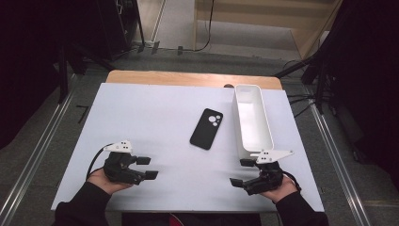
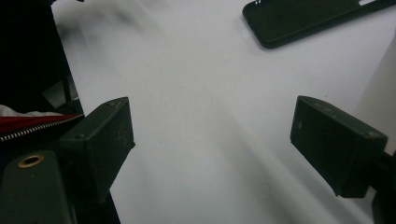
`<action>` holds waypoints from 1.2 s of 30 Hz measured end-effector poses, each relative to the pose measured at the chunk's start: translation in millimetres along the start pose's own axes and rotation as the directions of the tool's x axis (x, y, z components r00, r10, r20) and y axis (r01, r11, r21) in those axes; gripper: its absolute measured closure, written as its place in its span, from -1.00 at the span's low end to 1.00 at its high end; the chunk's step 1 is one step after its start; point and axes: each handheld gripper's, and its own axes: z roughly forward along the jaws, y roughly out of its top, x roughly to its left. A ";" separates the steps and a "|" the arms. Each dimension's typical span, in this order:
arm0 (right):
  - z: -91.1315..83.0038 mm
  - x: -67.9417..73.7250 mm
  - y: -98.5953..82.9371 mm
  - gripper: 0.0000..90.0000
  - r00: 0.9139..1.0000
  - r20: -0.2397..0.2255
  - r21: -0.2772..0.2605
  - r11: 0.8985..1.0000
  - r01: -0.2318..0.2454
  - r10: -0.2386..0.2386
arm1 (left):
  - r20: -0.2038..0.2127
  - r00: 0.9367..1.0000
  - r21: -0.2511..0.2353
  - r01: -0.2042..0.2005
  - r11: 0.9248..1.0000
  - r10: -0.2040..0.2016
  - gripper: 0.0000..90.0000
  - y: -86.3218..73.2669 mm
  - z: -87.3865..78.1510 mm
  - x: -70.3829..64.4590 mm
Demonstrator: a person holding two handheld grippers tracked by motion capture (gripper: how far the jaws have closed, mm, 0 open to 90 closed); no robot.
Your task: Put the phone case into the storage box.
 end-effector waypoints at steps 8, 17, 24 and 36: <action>0.3 -1.3 1.9 -0.74 1.000 -0.020 -0.023 0.999 -0.024 0.023 | 0.001 1.000 0.008 0.014 1.000 -0.014 -0.36 1.0 -0.5 1.3; 2.1 -3.2 3.2 -0.73 0.999 -0.027 -0.023 0.999 -0.030 0.029 | -0.014 1.000 0.009 0.020 1.000 -0.020 -0.35 0.8 -2.1 0.5; 2.1 -1.4 4.1 -0.73 1.000 -0.015 -0.023 0.999 -0.023 0.023 | -0.023 1.000 -0.010 0.005 1.000 -0.006 -0.36 0.2 -3.7 -0.7; 0.3 -2.4 2.7 -0.73 1.000 -0.003 -0.026 0.999 -0.026 0.026 | -0.049 0.999 0.000 0.016 1.000 -0.016 -0.36 1.4 -0.7 0.8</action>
